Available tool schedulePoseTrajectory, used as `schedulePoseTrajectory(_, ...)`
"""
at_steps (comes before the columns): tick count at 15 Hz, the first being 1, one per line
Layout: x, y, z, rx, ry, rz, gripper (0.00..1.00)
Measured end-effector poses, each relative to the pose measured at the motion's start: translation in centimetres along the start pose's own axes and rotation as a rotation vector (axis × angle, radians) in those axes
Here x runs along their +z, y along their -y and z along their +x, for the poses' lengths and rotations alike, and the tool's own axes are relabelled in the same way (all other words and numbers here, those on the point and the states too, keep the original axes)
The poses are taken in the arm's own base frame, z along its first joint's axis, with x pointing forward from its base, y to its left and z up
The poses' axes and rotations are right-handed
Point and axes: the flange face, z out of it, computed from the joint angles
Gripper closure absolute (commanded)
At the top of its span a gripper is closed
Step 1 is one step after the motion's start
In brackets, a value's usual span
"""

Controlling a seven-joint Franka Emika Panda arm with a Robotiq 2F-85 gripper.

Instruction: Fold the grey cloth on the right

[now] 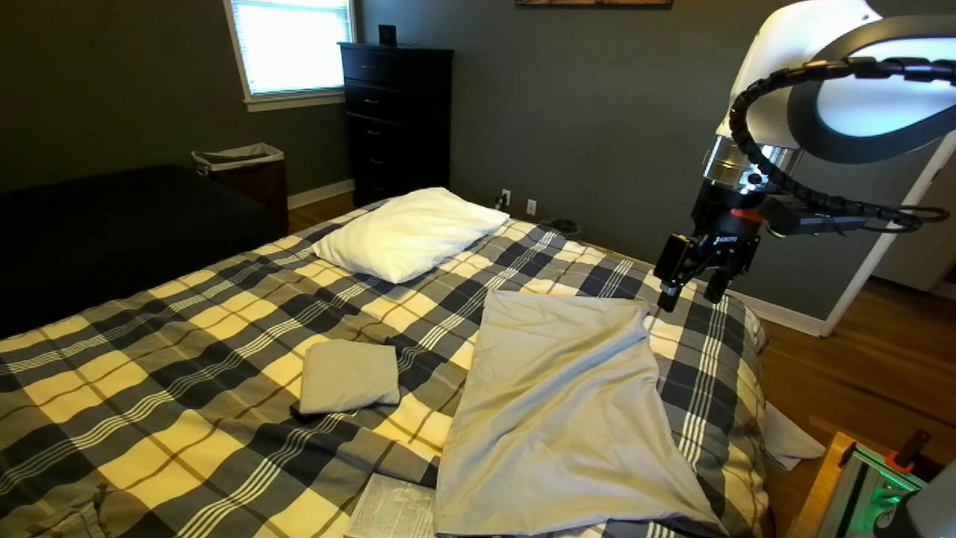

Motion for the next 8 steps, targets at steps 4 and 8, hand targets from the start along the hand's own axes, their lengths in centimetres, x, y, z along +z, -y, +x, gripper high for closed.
schedulePoseTrajectory(4, 2.1, 0.3, 1.0, -0.039, 0.072, -0.028, 0.00)
schedulePoseTrajectory(8, 7.1, 3.2, 1.7, -0.186, 0.208, -0.076, 0.00)
